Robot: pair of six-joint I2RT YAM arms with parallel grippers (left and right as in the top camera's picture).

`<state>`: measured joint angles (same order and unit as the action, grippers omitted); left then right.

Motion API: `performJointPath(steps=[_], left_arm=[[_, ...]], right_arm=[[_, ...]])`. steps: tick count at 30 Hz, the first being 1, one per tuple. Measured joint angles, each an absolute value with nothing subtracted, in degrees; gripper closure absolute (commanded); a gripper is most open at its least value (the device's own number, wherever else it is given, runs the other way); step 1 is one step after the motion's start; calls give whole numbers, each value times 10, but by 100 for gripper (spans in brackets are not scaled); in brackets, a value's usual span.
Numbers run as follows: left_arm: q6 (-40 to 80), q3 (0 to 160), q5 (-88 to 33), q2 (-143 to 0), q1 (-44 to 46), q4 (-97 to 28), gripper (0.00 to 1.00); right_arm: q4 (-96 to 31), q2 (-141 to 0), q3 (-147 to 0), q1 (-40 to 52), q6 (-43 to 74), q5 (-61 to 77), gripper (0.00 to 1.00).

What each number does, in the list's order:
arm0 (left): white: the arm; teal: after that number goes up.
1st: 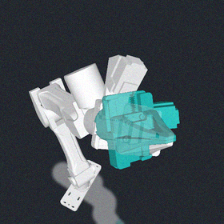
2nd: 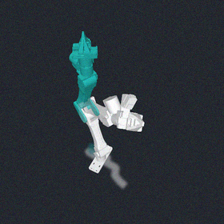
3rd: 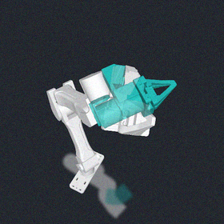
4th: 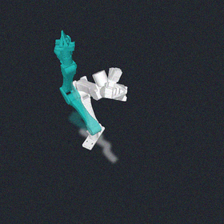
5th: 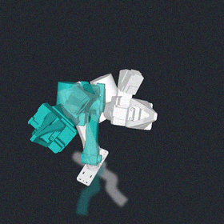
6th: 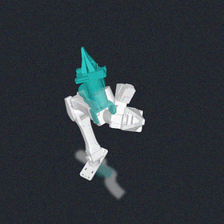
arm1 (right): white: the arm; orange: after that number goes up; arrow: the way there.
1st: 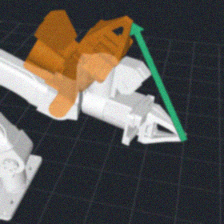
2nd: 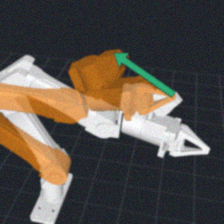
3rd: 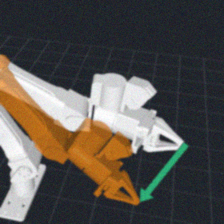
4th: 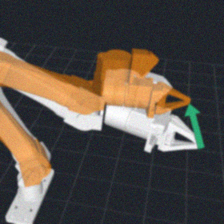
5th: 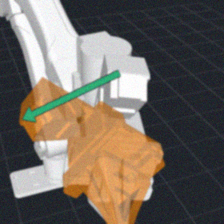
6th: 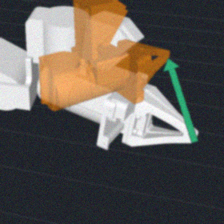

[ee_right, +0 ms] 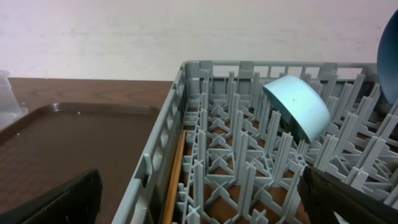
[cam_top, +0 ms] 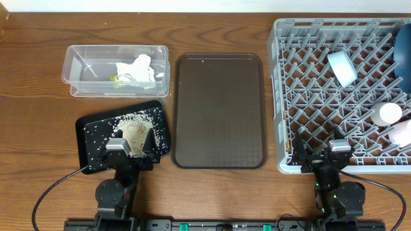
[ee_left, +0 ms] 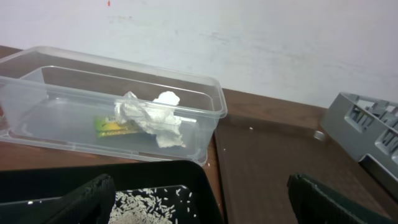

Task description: Sort waste into correct bins and load items into the dishwasher rack

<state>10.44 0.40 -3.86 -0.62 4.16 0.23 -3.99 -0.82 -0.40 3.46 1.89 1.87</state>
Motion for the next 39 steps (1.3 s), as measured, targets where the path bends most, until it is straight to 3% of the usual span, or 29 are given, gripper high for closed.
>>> performJointPath(steps=[39], left_arm=[[104,7,-34,-12,42,-11,9]], right_arm=[[-40,-8,-4,35,19,19,1]])
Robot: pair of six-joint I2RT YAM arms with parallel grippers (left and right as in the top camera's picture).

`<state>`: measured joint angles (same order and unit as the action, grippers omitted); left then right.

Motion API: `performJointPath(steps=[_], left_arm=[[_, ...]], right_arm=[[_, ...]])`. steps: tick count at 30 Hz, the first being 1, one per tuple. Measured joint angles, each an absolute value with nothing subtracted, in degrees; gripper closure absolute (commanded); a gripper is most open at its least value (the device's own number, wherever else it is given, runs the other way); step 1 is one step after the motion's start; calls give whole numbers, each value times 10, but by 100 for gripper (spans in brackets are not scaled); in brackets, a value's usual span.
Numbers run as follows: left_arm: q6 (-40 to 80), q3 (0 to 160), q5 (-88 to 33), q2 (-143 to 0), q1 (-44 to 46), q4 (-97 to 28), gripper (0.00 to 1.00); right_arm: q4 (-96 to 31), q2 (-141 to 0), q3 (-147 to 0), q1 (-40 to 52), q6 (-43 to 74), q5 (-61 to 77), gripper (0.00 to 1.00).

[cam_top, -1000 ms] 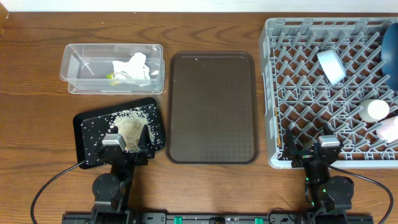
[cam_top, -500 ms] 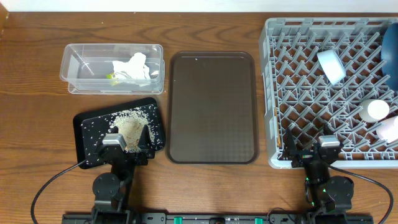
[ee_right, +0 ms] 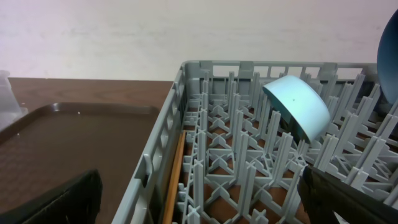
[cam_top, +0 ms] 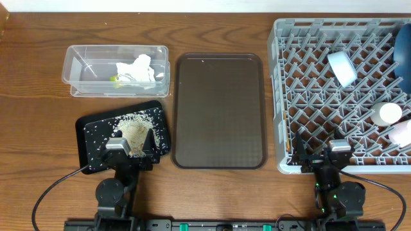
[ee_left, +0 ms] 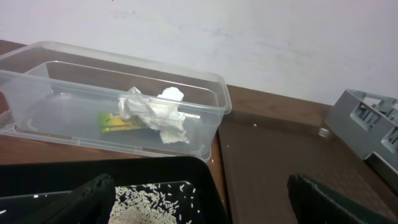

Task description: Sort waste into correct bins and load items into the dishwasher rack

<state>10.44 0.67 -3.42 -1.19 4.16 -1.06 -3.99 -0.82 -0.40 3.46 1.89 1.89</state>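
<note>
The grey dishwasher rack [cam_top: 282, 96] at the right holds a light blue cup [cam_top: 342, 68], a dark blue dish [cam_top: 403, 45] and white pieces [cam_top: 389, 114]; a wooden stick [ee_right: 174, 180] lies along its left wall. A clear bin [cam_top: 74, 82] holds crumpled white tissue [cam_top: 136, 69] and a green wrapper [ee_left: 118, 122]. The black tray [cam_top: 90, 128] carries spilled rice [cam_top: 135, 125]. My left gripper [ee_left: 199, 199] is open low over the black tray's near edge, with nothing between its fingers. My right gripper [ee_right: 199, 199] is open over the rack's near left corner, also with nothing in it.
A brown serving tray [cam_top: 218, 109] lies between the bin and the rack. The wooden table [cam_top: 38, 109] runs to a white wall behind. Cables trail from both arm bases at the near edge.
The left wrist view has shifted slightly, so the clear bin sits a little further right and more of the black tray shows. The overhead and right wrist views are unchanged.
</note>
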Motion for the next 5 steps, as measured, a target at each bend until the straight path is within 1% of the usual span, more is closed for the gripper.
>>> performJointPath(steps=[5], left_arm=[[104,7,-34,-12,42,-11,9]], right_arm=[[-40,-8,-4,35,19,19,1]])
